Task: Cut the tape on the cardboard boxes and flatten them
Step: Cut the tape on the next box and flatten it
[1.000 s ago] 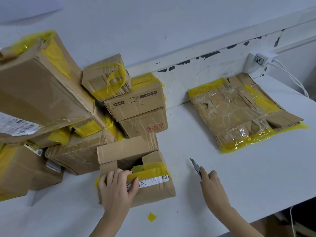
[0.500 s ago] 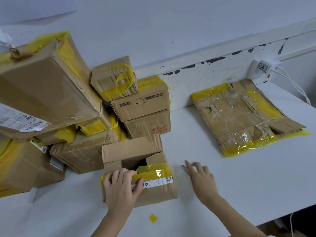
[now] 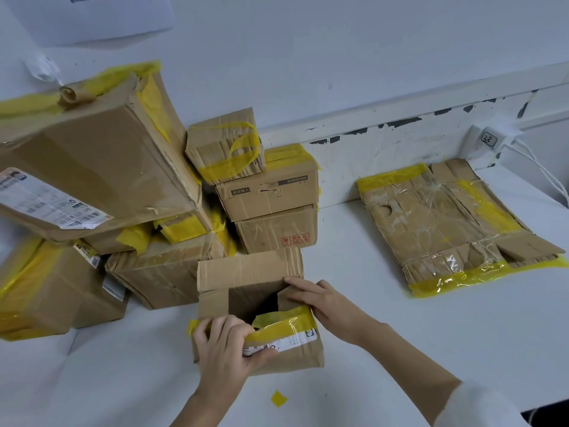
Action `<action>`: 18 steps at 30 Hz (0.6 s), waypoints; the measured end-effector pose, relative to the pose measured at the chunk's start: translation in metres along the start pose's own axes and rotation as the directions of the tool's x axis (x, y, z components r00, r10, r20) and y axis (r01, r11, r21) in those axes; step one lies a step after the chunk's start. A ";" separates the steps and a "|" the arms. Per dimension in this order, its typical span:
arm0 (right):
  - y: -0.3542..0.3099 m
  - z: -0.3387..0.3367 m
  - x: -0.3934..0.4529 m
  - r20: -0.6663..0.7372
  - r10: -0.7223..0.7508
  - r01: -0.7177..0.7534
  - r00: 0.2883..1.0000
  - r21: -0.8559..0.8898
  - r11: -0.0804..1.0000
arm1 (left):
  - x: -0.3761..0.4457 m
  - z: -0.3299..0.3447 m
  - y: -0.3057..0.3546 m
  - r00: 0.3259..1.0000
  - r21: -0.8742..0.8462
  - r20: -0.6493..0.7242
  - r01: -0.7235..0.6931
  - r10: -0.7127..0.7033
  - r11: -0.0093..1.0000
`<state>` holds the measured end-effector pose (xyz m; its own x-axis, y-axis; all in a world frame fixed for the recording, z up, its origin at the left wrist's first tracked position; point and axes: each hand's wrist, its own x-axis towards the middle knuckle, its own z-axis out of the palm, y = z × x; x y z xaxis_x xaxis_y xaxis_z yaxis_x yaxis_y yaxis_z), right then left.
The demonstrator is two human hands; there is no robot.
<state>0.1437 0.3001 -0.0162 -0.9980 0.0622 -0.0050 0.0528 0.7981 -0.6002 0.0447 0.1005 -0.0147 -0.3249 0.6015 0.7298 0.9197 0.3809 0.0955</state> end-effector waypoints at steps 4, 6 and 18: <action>0.000 0.001 0.001 0.003 0.017 -0.017 1.000 0.002 1.000 | -0.003 -0.001 0.001 0.999 -0.004 -0.031 -0.038 0.038 0.999; 0.003 0.000 0.002 -0.025 0.036 -0.035 0.999 0.018 0.999 | -0.004 -0.004 -0.001 0.999 0.004 -0.044 -0.026 0.026 1.000; 0.000 -0.001 -0.004 -0.048 0.077 -0.070 0.996 0.130 0.989 | -0.029 -0.033 0.001 0.996 0.021 0.001 -0.089 0.089 0.996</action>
<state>0.1474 0.3010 -0.0152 -0.9883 0.1522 -0.0124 0.1176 0.7072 -0.6971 0.0620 0.0608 -0.0134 -0.2422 0.6336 0.7348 0.9401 0.3406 0.0162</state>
